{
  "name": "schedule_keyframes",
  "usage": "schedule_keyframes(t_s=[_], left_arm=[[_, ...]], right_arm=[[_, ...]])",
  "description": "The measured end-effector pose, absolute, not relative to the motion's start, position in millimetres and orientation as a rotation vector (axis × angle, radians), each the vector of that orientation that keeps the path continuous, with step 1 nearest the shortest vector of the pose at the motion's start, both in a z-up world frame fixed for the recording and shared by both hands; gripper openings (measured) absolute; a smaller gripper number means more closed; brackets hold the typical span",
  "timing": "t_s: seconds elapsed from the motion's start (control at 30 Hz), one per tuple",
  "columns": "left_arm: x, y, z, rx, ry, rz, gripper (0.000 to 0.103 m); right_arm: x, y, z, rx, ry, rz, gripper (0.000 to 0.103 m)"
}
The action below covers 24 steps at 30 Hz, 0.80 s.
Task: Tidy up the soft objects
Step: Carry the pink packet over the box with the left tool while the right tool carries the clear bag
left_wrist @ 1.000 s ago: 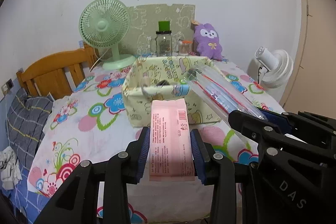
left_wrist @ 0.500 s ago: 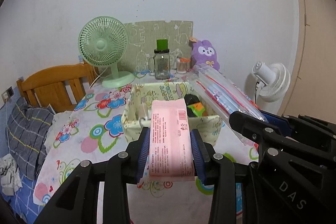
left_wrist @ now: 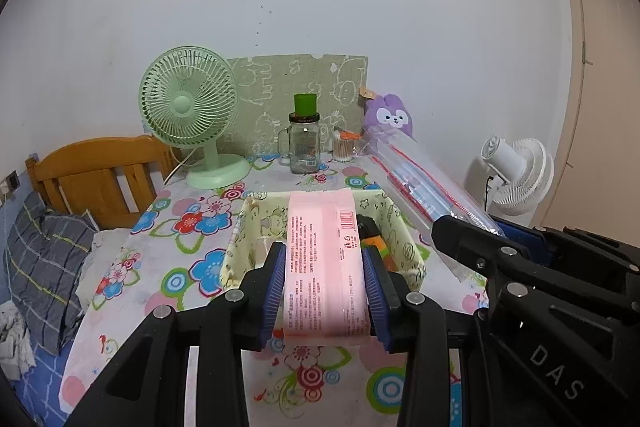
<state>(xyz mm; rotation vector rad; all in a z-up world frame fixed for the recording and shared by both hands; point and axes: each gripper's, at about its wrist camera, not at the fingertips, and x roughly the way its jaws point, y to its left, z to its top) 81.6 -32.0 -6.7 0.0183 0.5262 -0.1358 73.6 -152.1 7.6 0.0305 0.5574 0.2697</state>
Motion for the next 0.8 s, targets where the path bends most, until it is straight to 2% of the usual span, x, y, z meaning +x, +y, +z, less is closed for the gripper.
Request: schedule_keyframes(t_s=[0.8], left_arm=[[161.2,-29.5,-23.3,0.004,0.583,-0.109,0.039]], right_arm=[[156.3,-149.8,-9.0,0.07,0.62,0.254,0.022]])
